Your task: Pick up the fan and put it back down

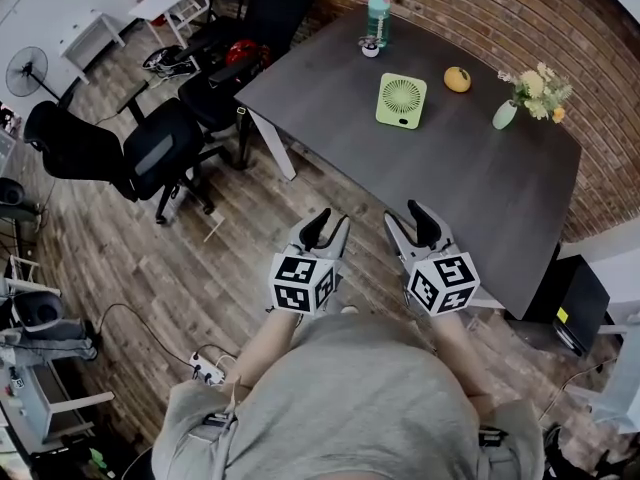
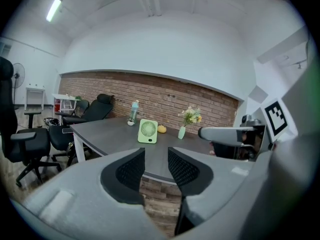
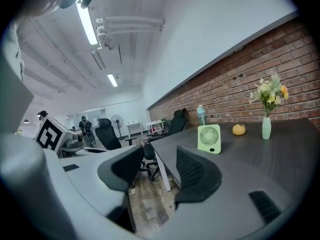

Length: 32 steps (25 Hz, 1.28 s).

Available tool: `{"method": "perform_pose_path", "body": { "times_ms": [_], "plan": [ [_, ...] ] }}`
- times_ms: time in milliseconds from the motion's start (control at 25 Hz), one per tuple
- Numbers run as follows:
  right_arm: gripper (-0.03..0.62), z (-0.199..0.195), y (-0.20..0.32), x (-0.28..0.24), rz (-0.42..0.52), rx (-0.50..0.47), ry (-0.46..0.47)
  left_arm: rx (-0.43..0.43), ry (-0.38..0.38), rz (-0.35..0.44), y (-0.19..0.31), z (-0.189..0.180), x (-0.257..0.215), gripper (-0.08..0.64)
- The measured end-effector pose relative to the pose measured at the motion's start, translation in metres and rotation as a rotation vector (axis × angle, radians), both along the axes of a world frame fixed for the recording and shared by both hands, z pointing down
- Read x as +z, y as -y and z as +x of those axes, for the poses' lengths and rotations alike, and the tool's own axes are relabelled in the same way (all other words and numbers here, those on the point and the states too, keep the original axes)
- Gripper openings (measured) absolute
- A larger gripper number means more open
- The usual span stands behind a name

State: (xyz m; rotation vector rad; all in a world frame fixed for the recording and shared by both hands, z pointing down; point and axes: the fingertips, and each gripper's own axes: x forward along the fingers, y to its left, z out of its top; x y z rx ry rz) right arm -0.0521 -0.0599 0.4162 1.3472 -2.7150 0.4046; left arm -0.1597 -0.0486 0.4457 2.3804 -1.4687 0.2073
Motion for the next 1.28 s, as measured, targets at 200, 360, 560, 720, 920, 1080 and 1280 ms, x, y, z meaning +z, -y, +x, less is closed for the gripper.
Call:
{"method": "perform_pose_path", "body": {
  "times_ms": [200,360,560,720,920,1080,1280],
  "plan": [
    [0.204,-0.003,0.009,0.003,-0.011,0.002,-0.003,0.003,0.001,-0.008,0.010,-0.002,0.003,0.141],
    [0.204,-0.004,0.015,0.003,-0.014,0.004,-0.001,-0.002,-0.003,-0.017,0.018,-0.004,0.007,0.141],
    [0.204,0.002,0.035,0.007,-0.017,0.013,-0.005,-0.002,-0.007,-0.021,0.039,-0.001,0.010,0.141],
    [0.204,0.007,0.060,0.008,-0.019,0.024,-0.005,0.007,-0.001,-0.024,0.064,0.002,0.011,0.141],
    [0.204,0.010,0.098,0.004,-0.001,0.032,-0.011,0.017,0.004,-0.024,0.103,0.006,0.011,0.141],
    [0.204,0.015,0.133,0.002,-0.008,0.031,-0.016,0.018,0.008,-0.028,0.137,0.010,0.006,0.141],
    [0.204,0.022,0.172,-0.004,0.001,0.035,-0.033,0.025,0.010,-0.036,0.175,0.015,0.003,0.141]
  ]
}}
